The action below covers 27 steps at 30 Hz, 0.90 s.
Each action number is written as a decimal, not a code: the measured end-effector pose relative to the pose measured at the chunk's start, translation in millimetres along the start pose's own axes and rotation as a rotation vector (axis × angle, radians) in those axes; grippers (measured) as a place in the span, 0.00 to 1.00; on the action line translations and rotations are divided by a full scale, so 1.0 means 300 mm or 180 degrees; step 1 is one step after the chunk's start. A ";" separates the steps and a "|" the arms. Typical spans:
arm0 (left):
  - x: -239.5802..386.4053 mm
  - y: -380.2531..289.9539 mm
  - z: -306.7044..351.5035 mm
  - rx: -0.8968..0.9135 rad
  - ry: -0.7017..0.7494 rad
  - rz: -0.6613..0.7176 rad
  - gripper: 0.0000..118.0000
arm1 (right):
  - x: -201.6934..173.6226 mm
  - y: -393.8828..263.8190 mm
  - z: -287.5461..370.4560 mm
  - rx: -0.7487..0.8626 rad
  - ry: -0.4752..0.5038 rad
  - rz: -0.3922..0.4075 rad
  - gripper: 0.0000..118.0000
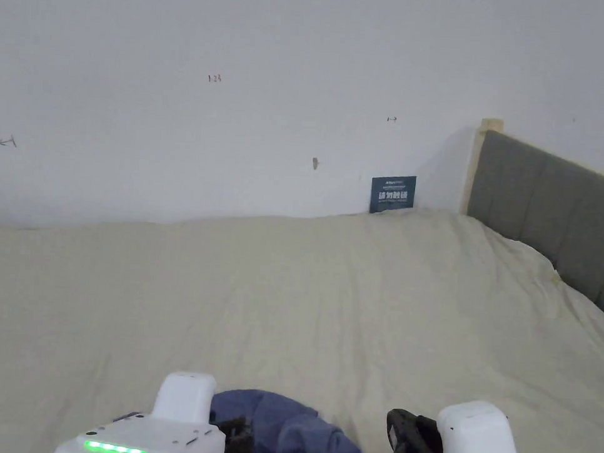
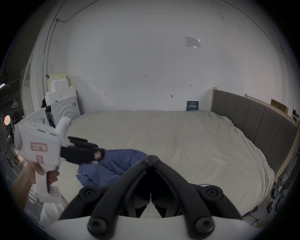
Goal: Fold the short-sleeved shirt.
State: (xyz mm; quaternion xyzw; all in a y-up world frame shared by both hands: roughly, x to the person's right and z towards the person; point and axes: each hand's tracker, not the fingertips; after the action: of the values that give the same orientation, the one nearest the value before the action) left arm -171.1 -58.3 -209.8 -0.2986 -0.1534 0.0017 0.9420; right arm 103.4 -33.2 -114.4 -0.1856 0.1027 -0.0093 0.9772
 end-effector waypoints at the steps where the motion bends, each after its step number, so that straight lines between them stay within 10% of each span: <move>1: -0.029 0.010 0.036 0.0052 0.0072 -0.0014 0.08 | -0.015 0.002 -0.004 0.0007 0.0035 0.0002 0.02; 21: -0.516 -0.245 -0.066 -0.0588 0.0896 0.0651 0.00 | -0.194 -0.031 -0.135 -0.0271 0.0427 0.0271 0.02; 22: -0.530 -0.256 -0.096 -0.0629 0.0883 0.0587 0.13 | -0.198 -0.035 -0.150 -0.0303 0.0434 0.0274 0.02; 25: -0.562 -0.286 -0.178 -0.0768 0.0772 0.0515 1.00 | -0.208 -0.046 -0.203 -0.0391 0.0454 0.0297 0.02; 27: -0.585 -0.302 -0.206 -0.0690 0.0757 0.0573 0.93 | -0.216 -0.053 -0.237 -0.0466 0.0459 0.0321 0.02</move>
State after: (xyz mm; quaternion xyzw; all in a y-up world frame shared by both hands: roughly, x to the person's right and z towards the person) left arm -328.4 -184.0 -257.3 -0.4089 -0.0129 0.0341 0.9118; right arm 25.7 -70.0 -160.6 -0.2500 0.1825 0.0340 0.9503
